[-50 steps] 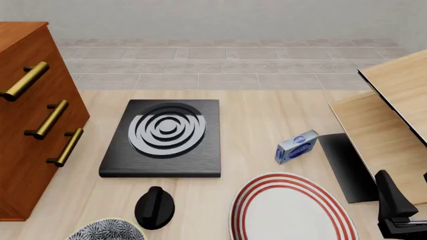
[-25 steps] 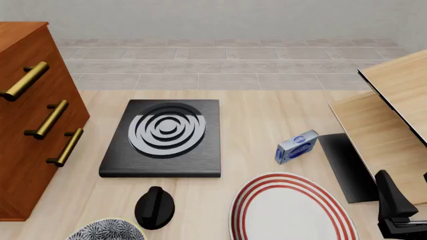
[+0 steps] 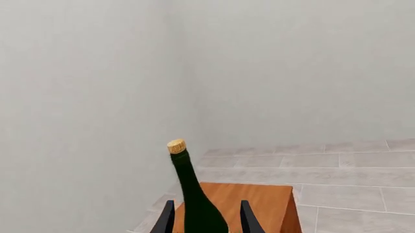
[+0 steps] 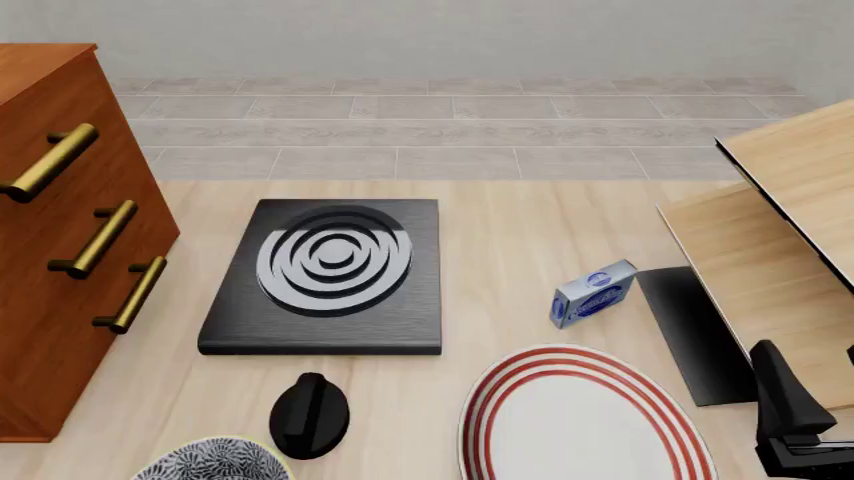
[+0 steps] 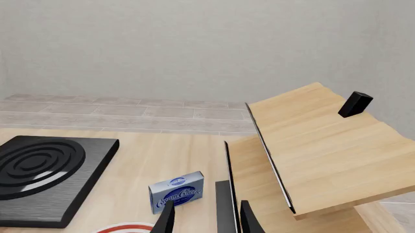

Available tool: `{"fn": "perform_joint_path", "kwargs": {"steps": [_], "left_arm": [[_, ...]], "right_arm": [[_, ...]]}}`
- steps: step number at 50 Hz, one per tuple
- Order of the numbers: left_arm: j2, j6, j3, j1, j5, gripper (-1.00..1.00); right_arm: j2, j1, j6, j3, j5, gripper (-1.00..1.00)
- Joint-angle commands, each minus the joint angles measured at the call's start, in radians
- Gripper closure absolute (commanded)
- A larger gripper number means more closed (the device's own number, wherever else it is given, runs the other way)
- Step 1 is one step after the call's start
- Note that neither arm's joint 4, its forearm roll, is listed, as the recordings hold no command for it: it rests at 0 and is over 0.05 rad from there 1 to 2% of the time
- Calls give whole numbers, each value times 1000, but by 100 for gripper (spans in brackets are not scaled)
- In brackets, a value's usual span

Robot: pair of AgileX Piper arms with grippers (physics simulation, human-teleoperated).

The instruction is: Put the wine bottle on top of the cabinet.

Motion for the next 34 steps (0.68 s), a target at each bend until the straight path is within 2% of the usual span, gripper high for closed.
{"fn": "perform_joint_path", "kwargs": {"steps": [1, 10, 27, 29, 31, 32, 33, 34], "left_arm": [[-72, 7, 7, -24, 44, -100], [-166, 8, -8, -68, 125, -100], [-360, -8, 91, -104, 228, -100], [-395, -20, 111, -115, 242, -100], [-436, -64, 134, -102, 248, -100], [-436, -64, 134, -102, 248, -100], [-477, -103, 156, -106, 247, -100], [-477, -103, 157, -106, 247, -100]], "right_arm": [[0, 0, 0, 0, 0, -100], [0, 0, 0, 0, 0, -100], [0, 0, 0, 0, 0, -100], [0, 0, 0, 0, 0, -100], [0, 0, 0, 0, 0, -100], [0, 0, 0, 0, 0, -100], [0, 0, 0, 0, 0, -100], [0, 0, 0, 0, 0, -100]]}}
